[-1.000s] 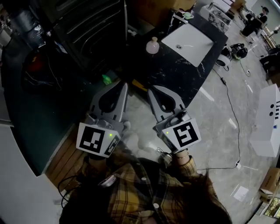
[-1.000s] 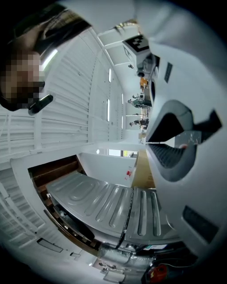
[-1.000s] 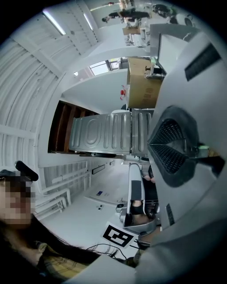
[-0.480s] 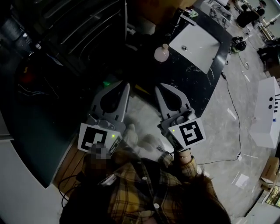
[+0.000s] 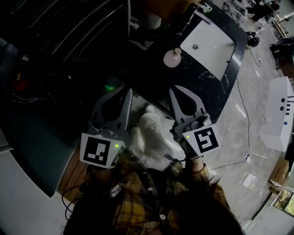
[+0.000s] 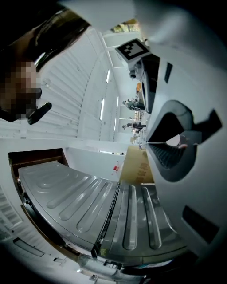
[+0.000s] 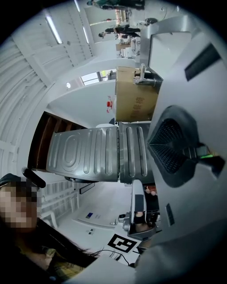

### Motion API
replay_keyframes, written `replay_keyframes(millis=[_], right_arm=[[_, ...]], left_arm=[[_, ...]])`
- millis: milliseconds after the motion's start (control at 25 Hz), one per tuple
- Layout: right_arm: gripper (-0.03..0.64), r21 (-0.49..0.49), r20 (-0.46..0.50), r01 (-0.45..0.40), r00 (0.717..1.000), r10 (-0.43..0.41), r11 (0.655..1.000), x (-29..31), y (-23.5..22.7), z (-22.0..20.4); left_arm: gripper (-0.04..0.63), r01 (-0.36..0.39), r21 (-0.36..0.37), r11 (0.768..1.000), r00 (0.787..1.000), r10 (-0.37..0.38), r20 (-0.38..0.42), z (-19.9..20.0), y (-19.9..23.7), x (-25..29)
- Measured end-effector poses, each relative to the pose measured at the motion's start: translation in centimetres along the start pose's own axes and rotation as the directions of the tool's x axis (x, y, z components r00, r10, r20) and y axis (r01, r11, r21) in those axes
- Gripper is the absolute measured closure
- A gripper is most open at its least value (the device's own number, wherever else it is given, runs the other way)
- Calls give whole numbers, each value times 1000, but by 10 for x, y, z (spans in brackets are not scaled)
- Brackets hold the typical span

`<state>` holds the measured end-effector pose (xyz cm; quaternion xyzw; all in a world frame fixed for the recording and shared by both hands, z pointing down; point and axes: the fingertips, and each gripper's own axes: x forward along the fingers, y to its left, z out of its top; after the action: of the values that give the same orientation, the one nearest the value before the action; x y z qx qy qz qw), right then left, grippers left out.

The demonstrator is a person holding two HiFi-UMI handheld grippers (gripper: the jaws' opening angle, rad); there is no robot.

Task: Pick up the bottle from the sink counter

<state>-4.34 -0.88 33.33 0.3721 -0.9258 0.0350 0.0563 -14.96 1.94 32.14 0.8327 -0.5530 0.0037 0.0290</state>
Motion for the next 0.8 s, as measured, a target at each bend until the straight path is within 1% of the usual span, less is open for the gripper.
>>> replay_keyframes(millis=[120, 240, 360, 520, 800], right_arm=[[600, -8, 4, -19, 1000, 19, 1000, 20, -18, 4], [600, -21, 9, -30, 999, 31, 999, 37, -37, 12], [600, -45, 20, -36, 999, 37, 998, 56, -56, 21], [600, -67, 41, -34, 998, 37, 997, 81, -94, 30], [600, -67, 76, -16, 997, 21, 998, 90, -136, 48]], left_arm=[[571, -37, -8, 999, 999, 37, 8, 5, 19, 18], [572, -43, -15, 999, 999, 44, 21, 14, 28, 43], [572, -25, 7, 1000, 999, 25, 46, 28, 34, 74], [572, 9, 25, 1000, 997, -11, 78, 39, 34, 125], [572, 58, 47, 997, 994, -62, 86, 52, 21, 180]])
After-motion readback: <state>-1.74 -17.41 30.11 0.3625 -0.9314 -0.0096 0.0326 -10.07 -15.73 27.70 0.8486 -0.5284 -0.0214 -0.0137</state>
